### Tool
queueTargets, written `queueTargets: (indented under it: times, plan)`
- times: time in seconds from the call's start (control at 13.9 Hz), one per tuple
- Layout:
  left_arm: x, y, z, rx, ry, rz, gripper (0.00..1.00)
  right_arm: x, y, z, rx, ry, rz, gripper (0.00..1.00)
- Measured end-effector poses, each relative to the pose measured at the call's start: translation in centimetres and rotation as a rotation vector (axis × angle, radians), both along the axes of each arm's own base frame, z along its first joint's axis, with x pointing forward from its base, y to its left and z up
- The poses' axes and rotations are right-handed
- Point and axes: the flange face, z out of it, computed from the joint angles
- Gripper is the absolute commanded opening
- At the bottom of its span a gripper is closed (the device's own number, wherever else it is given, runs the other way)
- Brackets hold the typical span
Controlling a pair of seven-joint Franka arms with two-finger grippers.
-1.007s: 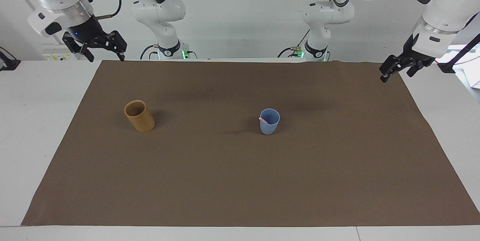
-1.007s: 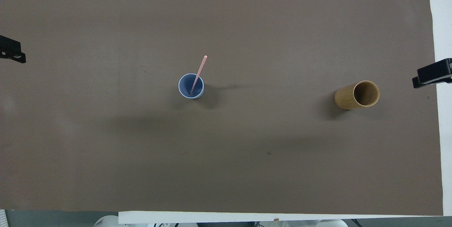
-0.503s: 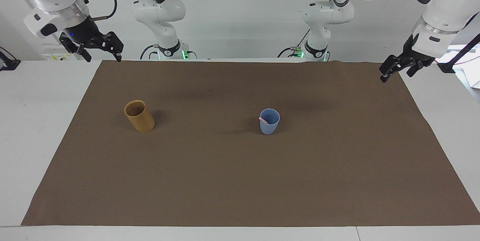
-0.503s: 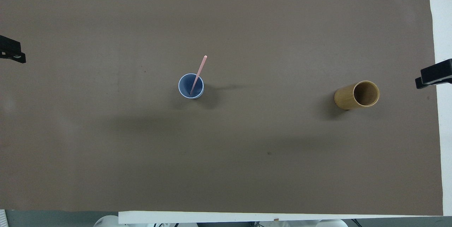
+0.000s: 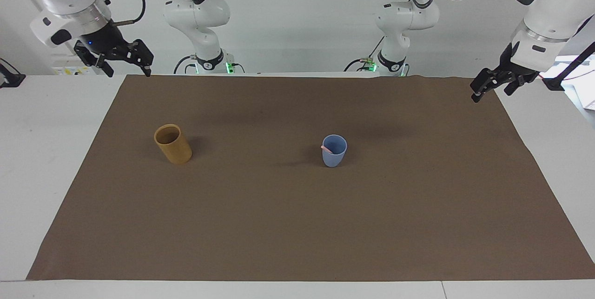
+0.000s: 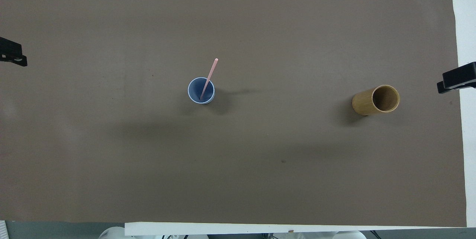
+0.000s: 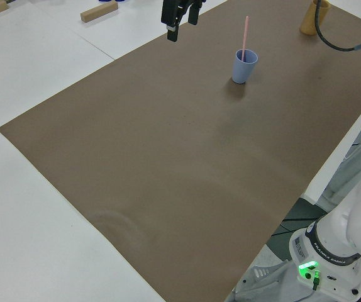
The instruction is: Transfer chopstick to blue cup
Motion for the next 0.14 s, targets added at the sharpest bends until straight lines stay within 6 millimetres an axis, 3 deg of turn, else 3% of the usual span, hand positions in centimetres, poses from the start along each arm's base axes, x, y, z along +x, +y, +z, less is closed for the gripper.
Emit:
queueTargets:
  times: [0.14]
  plan:
    - [0.0, 0.0, 0.0, 0.0, 0.0, 0.0, 1.0, -0.01, -0.07, 0.0, 0.0, 0.0, -0.001, 1.0]
